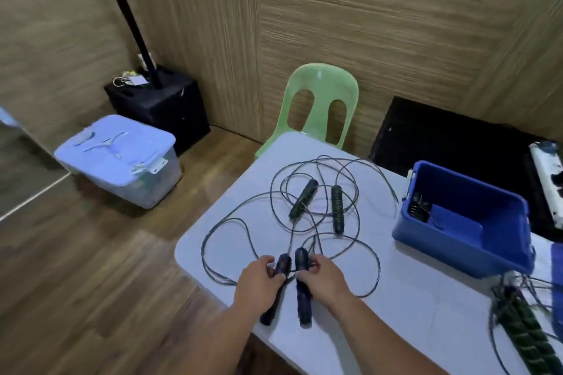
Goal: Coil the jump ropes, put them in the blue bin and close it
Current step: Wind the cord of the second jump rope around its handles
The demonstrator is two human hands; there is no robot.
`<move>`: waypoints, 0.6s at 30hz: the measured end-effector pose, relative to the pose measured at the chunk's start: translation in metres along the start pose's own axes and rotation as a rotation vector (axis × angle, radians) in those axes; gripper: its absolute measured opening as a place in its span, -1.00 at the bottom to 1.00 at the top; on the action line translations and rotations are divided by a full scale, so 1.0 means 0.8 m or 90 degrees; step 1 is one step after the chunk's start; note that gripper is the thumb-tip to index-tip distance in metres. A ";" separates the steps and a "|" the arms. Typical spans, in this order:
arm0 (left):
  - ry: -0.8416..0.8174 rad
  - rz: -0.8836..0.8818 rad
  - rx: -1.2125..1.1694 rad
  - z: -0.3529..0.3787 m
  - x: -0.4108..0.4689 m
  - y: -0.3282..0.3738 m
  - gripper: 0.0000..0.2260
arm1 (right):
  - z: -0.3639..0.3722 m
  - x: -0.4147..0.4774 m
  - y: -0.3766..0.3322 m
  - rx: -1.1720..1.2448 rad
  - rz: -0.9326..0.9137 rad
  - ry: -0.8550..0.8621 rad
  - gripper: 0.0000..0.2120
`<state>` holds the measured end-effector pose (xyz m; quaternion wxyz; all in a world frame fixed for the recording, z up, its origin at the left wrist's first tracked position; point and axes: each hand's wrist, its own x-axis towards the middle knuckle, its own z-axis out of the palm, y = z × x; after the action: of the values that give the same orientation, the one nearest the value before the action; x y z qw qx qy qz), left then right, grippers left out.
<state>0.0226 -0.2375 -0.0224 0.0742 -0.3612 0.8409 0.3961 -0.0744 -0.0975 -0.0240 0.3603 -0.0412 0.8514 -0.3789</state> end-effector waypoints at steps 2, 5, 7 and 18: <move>-0.003 -0.005 -0.013 0.001 0.000 0.002 -0.57 | 0.008 -0.004 -0.005 -0.038 -0.004 0.002 -0.58; -0.006 -0.034 -0.065 0.001 0.001 0.005 -0.60 | 0.016 -0.007 -0.010 -0.057 -0.003 0.035 -0.56; -0.010 -0.056 -0.124 0.000 0.001 0.006 -0.70 | 0.019 -0.008 -0.012 -0.042 -0.001 0.056 -0.61; -0.100 -0.152 -0.545 -0.003 -0.013 0.001 -0.86 | 0.008 -0.004 -0.005 0.181 0.025 0.005 -0.81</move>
<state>0.0296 -0.2329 -0.0160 0.0272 -0.4227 0.5453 0.7234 -0.0685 -0.1034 -0.0221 0.3662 0.0283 0.7912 -0.4890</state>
